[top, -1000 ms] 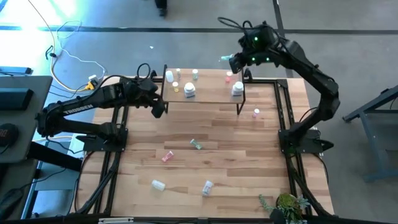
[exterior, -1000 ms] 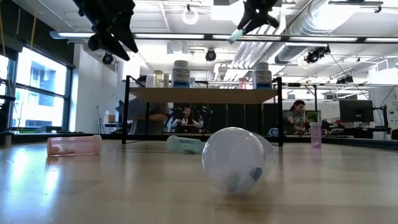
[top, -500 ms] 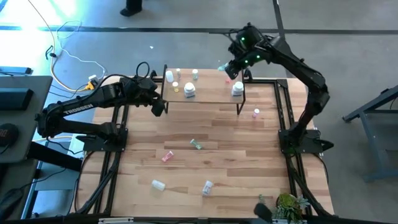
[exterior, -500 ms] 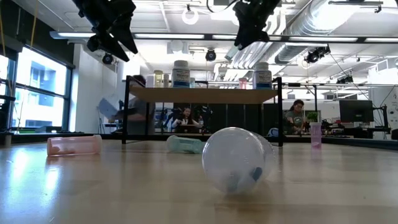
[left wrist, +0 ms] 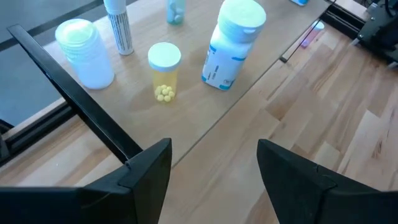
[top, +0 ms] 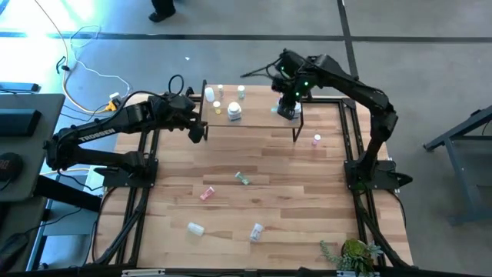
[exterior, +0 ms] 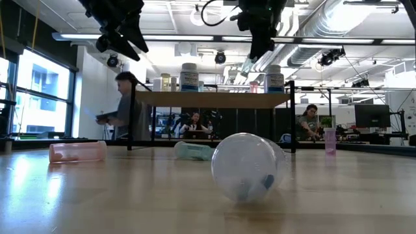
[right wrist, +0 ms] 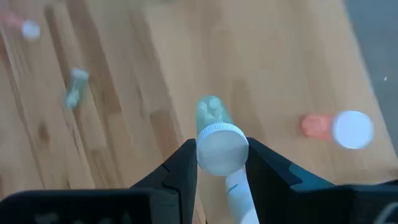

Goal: Pick and place medicine bottles onto shelf by color
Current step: Put the right blue pill bottle on the shelf

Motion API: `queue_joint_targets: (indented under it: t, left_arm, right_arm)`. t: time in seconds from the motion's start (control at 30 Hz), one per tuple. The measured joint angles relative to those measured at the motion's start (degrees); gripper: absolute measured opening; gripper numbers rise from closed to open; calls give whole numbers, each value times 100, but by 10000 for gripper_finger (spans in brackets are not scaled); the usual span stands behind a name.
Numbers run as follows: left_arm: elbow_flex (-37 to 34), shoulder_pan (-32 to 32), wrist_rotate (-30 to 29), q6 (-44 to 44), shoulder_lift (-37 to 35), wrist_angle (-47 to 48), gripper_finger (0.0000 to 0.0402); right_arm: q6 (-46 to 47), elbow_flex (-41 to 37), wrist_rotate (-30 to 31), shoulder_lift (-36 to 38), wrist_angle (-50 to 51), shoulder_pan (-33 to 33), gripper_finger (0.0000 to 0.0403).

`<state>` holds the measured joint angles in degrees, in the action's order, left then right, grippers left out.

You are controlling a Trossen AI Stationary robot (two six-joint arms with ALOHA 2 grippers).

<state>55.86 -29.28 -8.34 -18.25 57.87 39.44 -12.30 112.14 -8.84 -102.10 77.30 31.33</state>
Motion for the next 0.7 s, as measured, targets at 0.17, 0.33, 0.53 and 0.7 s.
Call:
queue_joint_targets:
  t: [0.17,0.33,0.53,0.7]
  left_arm:
    - [0,0,0,30,0,-10,227]
    - [0,0,0,45,0,-149,227]
    - [0,0,17,47,0,-438,227]
    - [0,2,17,47,0,-514,227]
  right_arm:
    - [-575,0,476,-33,127,-301,104]
    - [-1057,0,588,-33,119,-472,104]
    - [-1130,-44,800,-149,223,-498,104]
    - [-1127,-44,951,-275,507,-498,104]
